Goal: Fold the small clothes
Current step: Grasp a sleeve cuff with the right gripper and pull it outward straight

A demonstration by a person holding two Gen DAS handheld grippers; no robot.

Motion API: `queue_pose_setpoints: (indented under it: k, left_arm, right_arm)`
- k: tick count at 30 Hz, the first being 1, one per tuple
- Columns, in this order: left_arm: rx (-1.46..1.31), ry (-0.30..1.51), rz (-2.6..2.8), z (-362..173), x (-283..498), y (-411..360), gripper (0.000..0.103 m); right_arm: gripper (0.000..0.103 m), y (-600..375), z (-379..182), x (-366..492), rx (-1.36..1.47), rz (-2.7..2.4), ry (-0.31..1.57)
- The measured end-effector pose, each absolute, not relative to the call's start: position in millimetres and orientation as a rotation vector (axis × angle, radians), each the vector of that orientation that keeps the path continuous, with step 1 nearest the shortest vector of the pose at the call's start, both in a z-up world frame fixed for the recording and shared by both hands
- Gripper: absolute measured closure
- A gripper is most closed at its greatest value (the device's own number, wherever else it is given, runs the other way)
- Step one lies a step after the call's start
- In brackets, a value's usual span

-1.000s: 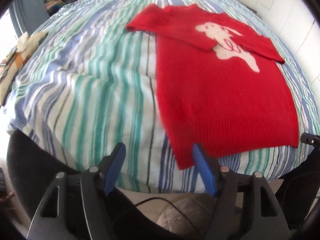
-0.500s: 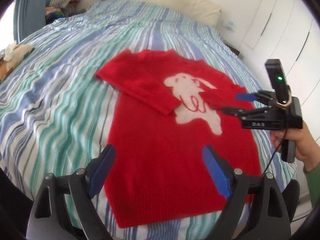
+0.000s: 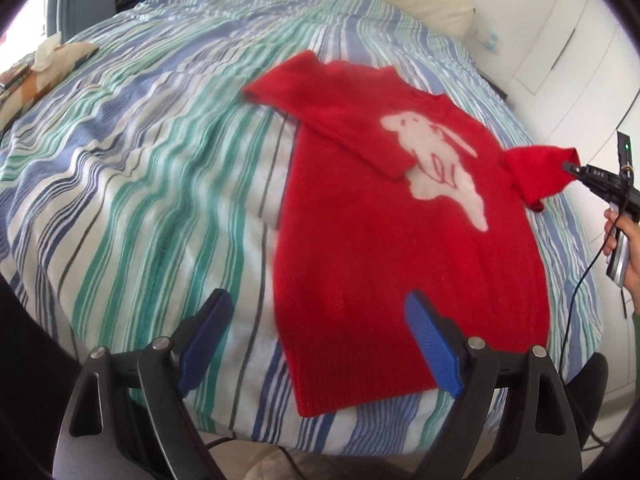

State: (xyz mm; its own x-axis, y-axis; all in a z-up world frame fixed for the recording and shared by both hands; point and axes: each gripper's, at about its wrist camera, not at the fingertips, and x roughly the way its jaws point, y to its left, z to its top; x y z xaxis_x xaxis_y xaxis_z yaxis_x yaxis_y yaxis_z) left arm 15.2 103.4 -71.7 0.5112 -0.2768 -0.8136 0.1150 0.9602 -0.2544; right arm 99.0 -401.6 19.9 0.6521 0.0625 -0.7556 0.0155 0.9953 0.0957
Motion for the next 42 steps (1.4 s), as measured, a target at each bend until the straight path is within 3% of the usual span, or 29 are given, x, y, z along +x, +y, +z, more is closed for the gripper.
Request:
queue_pose_setpoints:
  k: [4, 11, 22, 29, 34, 40, 42]
  left_arm:
    - [-0.188, 1.019, -0.240, -72.6, 15.3, 99.5, 0.014]
    - [-0.133, 1.043, -0.270, -71.1, 17.6, 77.0, 0.014]
    - [-0.074, 1.038, -0.221, -65.1, 12.4, 80.7, 0.014]
    - [-0.078, 1.041, -0.187, -67.0, 14.7, 91.9, 0.014]
    - [-0.058, 1.027, -0.202, -62.5, 23.0, 86.4, 0.014]
    - [-0.029, 0.951, -0.246, -23.6, 40.2, 87.7, 0.014]
    - [0.000, 0.893, -0.242, -2.9, 47.9, 92.6, 0.013]
  right_arm:
    - [0.093, -520.7, 40.3, 51.9, 0.247, -0.235, 0.801]
    - [0.095, -627.2, 1.3, -11.4, 0.463, -0.454, 0.813]
    - [0.096, -645.8, -60.2, -20.9, 0.517, -0.505, 0.884]
    - [0.086, -668.8, -49.1, -55.6, 0.605, -0.566, 0.828]
    - [0.086, -650.3, -19.2, -54.6, 0.561, -0.484, 0.779]
    - [0.085, -635.4, -54.7, -37.0, 0.617, -0.419, 0.920]
    - [0.086, -636.1, -58.0, -52.0, 0.623, -0.472, 0.887]
